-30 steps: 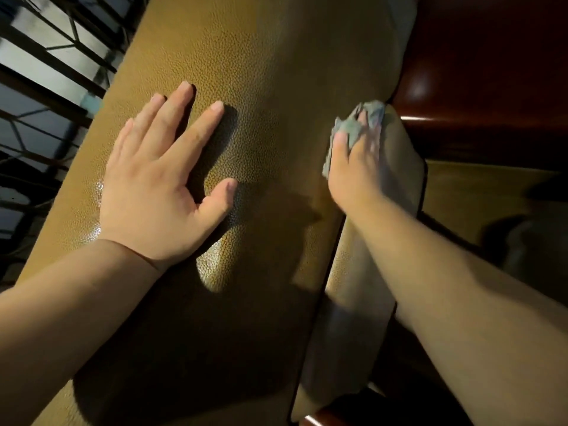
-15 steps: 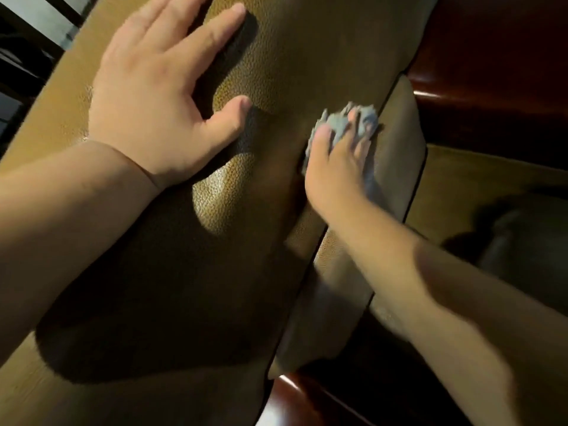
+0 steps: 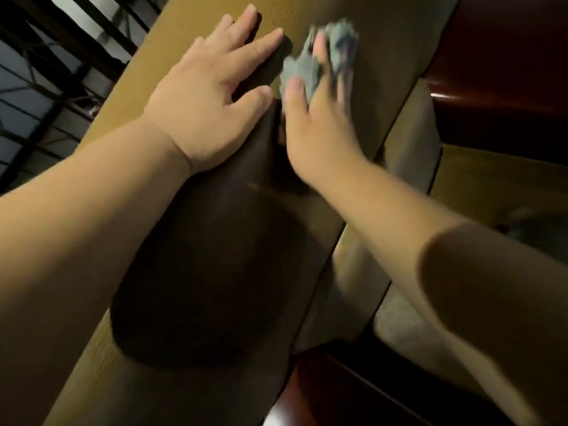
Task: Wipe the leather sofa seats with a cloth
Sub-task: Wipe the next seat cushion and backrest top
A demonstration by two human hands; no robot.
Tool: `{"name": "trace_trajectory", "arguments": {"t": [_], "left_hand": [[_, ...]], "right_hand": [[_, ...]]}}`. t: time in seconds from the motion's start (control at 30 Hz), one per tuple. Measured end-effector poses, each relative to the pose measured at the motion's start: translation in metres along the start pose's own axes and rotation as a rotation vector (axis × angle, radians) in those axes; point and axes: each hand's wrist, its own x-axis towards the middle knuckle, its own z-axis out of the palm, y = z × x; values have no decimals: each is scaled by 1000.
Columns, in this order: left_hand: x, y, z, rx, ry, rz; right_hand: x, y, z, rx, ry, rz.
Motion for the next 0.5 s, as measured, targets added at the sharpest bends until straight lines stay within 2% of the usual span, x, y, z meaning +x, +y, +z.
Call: {"name": "trace_trajectory", "arguments": {"t": [0.07, 0.13, 0.27, 0.3, 0.37, 0.4, 0.5], "left_hand": [[-51, -15, -6, -34, -73, -21], [-100, -31, -7, -67, -28, -52], [-118, -40, 8, -55, 96, -54], [-115, -39, 10, -41, 114, -37], [-115, -38, 11, -37, 144, -10], [-117, -39, 12, -34, 160, -8], [-117, -37, 14, -5, 186, -17]], "right_hand": [[3, -11, 5, -18, 49, -47], [-55, -11, 25, -13, 56, -160], [-192, -6, 55, -132, -152, -346], [-191, -1, 53, -152, -174, -403], [-154, 1, 48, -158, -108, -497], [-127, -2, 44, -132, -41, -478], [-63, -19, 41, -45, 152, -243]]}}
